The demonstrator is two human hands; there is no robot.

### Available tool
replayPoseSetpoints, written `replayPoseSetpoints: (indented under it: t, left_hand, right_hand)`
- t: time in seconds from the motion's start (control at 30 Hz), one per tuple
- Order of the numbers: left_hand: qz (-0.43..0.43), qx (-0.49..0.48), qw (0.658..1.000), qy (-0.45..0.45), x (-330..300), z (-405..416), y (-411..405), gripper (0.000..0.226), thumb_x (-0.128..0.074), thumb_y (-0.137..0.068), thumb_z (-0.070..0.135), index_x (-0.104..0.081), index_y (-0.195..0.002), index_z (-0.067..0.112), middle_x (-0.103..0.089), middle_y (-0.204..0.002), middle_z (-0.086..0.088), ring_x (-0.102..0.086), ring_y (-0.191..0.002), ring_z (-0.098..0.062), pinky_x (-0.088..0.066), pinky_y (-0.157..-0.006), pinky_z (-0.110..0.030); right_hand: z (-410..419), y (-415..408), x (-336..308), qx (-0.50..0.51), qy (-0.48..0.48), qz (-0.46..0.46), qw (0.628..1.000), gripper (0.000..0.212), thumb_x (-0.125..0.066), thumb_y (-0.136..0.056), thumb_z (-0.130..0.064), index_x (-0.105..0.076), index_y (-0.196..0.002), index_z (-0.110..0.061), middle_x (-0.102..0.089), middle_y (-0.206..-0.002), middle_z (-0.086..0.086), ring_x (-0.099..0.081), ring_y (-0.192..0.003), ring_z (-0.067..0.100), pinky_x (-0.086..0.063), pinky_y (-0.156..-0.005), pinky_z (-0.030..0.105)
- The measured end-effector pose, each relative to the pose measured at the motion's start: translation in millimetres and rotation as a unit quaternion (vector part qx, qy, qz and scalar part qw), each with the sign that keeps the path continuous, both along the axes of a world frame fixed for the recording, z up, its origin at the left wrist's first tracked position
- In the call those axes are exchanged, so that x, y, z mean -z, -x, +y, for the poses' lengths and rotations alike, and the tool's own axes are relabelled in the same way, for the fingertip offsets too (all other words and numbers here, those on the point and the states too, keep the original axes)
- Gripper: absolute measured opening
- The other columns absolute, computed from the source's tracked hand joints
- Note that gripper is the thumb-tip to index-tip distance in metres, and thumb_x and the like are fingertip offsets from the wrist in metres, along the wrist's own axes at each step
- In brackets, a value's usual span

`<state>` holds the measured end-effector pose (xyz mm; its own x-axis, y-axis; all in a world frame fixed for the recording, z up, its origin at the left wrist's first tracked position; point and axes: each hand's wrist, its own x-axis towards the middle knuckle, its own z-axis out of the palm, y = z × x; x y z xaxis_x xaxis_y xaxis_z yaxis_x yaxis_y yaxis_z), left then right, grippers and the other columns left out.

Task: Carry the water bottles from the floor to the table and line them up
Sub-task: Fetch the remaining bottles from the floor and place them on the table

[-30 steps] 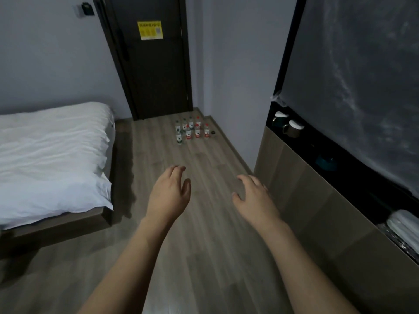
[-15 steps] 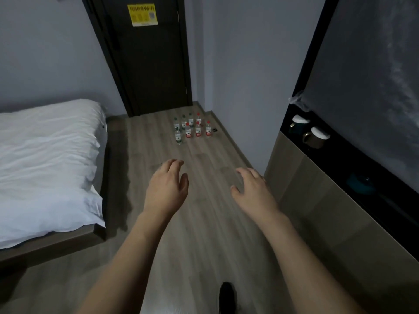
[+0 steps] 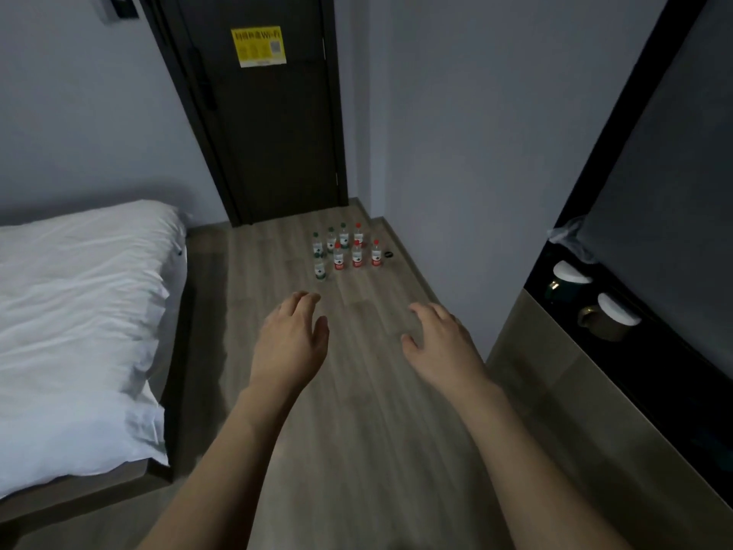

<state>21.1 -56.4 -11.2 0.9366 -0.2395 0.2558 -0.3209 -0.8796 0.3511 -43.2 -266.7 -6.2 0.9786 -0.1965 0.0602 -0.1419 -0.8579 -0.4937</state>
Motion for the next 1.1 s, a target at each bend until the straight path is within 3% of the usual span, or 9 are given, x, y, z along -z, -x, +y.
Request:
replayPoseSetpoints:
  t: [0.5,1.1]
  left_hand:
    - [-0.005,0.031,0.999,0.012,6,43,-276,0.041,-0.054,-0.096,0.029,-0.055,-0.134,0.012,-0.055,-0.136,-0.008,-0.056,-0.119,-0.026,-0.045,-0.100,-0.038]
    - [0.039,0.042,0.998,0.011,36,55,-537,0.044,-0.050,-0.098,0.031,-0.050,-0.139,0.014,-0.051,-0.141,-0.005,-0.055,-0.120,-0.025,-0.046,-0.100,-0.039]
  right_hand:
    - [50,-265,-9,0.019,0.013,0.005,1.000,0.053,-0.056,-0.089,-0.026,-0.046,-0.140,-0.016,-0.048,-0.141,0.005,-0.046,-0.128,0.025,-0.035,-0.106,0.033]
    - [53,-525,21,0.024,0.002,0.022,0.999,0.048,-0.058,-0.089,-0.027,-0.049,-0.135,-0.019,-0.051,-0.136,0.002,-0.049,-0.123,0.024,-0.040,-0.102,0.033]
